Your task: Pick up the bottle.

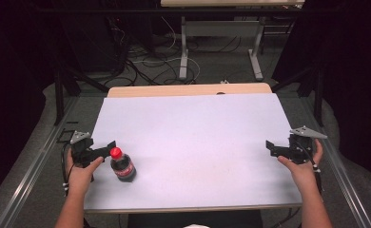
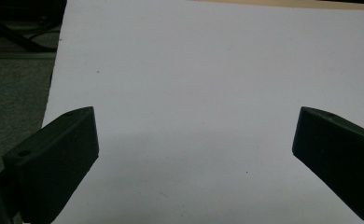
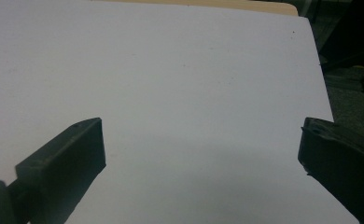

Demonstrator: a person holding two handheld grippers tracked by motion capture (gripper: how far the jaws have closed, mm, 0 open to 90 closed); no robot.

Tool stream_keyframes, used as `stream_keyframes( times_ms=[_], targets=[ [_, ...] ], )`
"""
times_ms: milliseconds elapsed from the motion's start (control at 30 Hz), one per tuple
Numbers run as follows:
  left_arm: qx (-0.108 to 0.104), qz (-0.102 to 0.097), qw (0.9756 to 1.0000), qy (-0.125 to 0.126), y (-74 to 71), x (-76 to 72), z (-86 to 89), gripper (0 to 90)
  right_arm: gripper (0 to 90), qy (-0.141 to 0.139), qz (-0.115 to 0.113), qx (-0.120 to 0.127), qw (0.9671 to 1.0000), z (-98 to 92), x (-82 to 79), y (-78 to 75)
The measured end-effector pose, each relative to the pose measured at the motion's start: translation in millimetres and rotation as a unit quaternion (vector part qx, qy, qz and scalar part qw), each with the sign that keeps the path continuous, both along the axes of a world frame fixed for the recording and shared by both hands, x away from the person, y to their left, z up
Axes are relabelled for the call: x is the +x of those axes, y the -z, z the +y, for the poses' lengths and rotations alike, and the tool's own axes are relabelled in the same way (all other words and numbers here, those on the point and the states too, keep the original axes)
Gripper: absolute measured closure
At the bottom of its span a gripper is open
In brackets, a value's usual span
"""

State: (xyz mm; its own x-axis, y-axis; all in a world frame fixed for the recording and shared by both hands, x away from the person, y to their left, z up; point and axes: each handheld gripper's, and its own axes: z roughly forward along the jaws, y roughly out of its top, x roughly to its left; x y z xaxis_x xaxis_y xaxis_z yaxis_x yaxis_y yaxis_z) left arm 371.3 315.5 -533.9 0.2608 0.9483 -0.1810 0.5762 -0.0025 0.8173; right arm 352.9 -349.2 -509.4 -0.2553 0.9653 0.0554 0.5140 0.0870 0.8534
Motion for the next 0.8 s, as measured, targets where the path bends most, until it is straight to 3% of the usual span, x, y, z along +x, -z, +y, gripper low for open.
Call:
stream_keyframes(
  times_ms=[133,167,267,333,433,600,633,700,800],
  targets=[
    [0.003,-0.001,1.0000,0.002,-0.5,-0.6,-1.6,0.5,0.5,0.010,-0.005,-0.013,0.9999,0.4,0.0,-0.4],
    [0.003,-0.001,1.0000,0.003,-1.0,-0.8,-1.9,0.5,0.5,0.009,0.003,-0.005,0.9999,1.1,-1.2,-1.6],
    [0.002,-0.003,1.0000,0.003,-1.1,-1.8,-2.1,0.4,0.5,0.010,0.000,-0.001,0.9999,4.0,-1.3,-1.9],
    [0.009,-0.004,0.9999,-0.001,-2.8,-2.8,0.0,0.5,0.5,0.001,0.004,-0.007,1.0000,5.0,-1.8,-2.6],
    [0.003,-0.011,0.9999,-0.005,-8.9,-6.4,4.3,0.5,0.8,-0.001,0.006,-0.017,0.9998,8.2,-2.5,-2.6],
    [0.009,-0.015,0.9998,-0.001,-22.2,-18.9,12.9,1.2,2.2,-0.007,0.005,-0.021,0.9997,11.3,-2.2,-0.7],
    [0.008,-0.014,0.9999,0.000,-23.6,-22.3,14.5,2.0,2.7,-0.005,-0.006,-0.016,0.9998,13.2,-1.1,0.8],
    [0.010,-0.010,0.9999,0.005,-26.4,-28.2,18.1,4.5,3.9,-0.016,0.007,-0.022,0.9996,13.4,-2.4,-1.0],
    [0.007,-0.006,0.9999,0.013,-31.1,-36.3,22.4,4.6,5.1,-0.022,0.002,-0.024,0.9995,15.0,-1.9,-1.0]
  ],
)
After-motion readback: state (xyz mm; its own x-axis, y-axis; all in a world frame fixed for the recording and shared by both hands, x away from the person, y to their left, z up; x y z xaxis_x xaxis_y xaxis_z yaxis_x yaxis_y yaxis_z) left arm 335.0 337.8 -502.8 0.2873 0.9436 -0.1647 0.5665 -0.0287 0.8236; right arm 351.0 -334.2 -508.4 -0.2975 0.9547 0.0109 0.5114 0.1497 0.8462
